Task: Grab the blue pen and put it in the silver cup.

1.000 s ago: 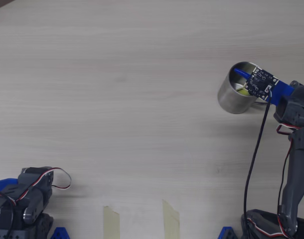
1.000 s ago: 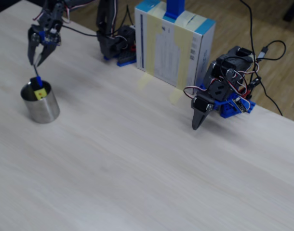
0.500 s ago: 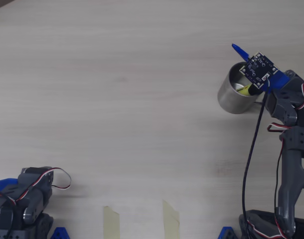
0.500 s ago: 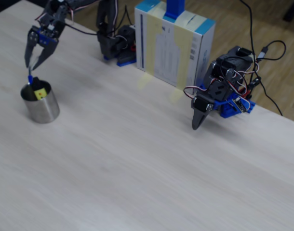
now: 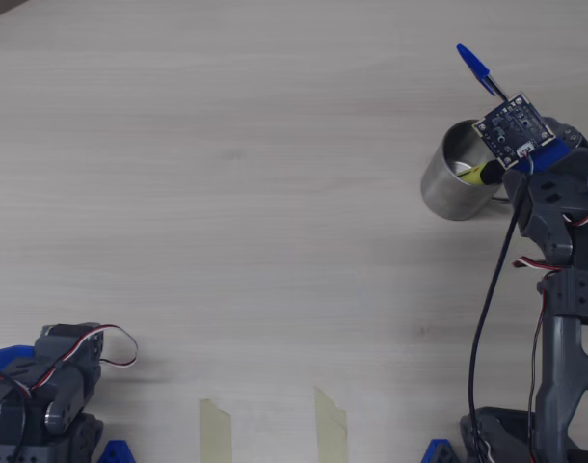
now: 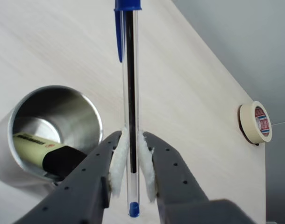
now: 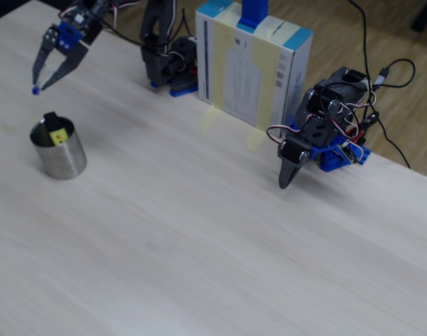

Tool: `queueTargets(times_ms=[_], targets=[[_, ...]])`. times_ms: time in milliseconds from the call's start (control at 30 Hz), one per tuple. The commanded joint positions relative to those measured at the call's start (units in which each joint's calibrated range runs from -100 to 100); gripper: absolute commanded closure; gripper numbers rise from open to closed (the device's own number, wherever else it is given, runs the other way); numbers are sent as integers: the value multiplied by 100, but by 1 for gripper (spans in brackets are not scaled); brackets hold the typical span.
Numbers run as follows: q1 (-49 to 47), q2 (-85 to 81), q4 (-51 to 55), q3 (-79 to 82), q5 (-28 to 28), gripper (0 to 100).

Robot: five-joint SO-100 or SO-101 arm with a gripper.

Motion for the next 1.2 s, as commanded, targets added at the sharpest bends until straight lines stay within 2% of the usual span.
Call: queueTargets(times_ms=[0,233,467,800,967,1167], targets=[[-141,-374,-413,-3,-128,98],[-375,-515,-1430,377,-494,98],[-583,-706,-3373,1461,-620,98],[-718,-938,-5544,2763,-1205,98],[-727,-1030,-6104,3206,-1435,98],[-664,-1154,-6172,3522,-1759,98]])
